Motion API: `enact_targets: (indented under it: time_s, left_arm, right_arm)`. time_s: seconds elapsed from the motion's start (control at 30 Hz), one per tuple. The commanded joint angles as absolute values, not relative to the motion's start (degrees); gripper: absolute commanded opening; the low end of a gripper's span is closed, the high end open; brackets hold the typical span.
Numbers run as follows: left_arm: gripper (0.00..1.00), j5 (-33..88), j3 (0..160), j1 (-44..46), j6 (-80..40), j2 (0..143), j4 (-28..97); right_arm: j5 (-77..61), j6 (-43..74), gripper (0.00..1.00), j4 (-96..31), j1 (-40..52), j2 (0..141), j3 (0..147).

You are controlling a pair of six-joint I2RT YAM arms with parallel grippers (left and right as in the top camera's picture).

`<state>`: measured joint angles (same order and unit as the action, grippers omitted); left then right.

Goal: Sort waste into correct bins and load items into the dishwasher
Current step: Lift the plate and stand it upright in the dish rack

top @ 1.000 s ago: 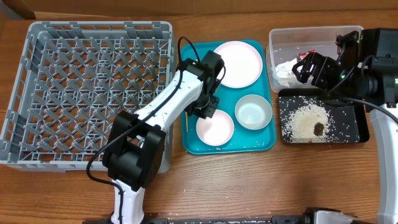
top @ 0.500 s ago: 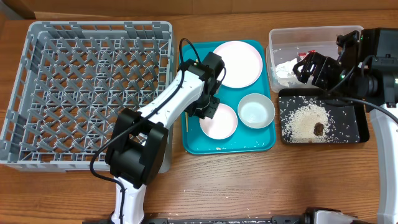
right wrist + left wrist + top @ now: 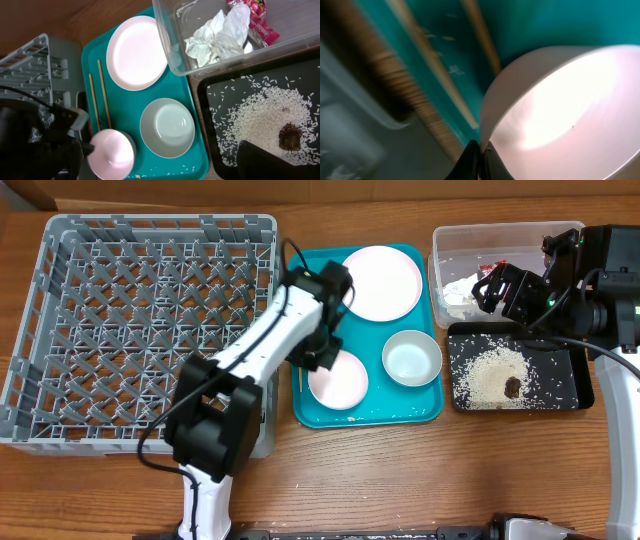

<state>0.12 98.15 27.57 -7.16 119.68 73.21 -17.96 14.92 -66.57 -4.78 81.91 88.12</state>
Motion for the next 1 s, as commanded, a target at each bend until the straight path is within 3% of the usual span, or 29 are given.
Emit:
enact_targets:
  time_s: [0.0,0.1,0.37,0.63,0.97]
  left_arm:
    - [0.04,-6.6,105.6,23.5,-10.7,110.3,74.7]
    - [0.04,-17.1,107.0,21.5,-15.0,105.9,73.4]
    - [0.04,-61.2,107.0,18.7,-29.9,104.6,71.6]
    - [0.04,-71.3,106.9,17.2,-40.9,109.6,71.7]
    - [0.04,-75.9,106.9,17.3,-41.4,117.1,70.7]
  right_arm:
    - [-17.6,14.5,1.00,-65.3,-4.6,81.6,88.1]
    - [-17.6,14.6,1.00,-64.6,-4.6,81.6,88.1]
    - [-17.6,15.0,1.00,-64.2,-4.6,81.6,88.1]
    - [-17.6,15.0,1.00,-64.3,-4.6,81.6,88.1]
    - [-17.6,15.0,1.00,-64.7,-4.6,81.6,88.1]
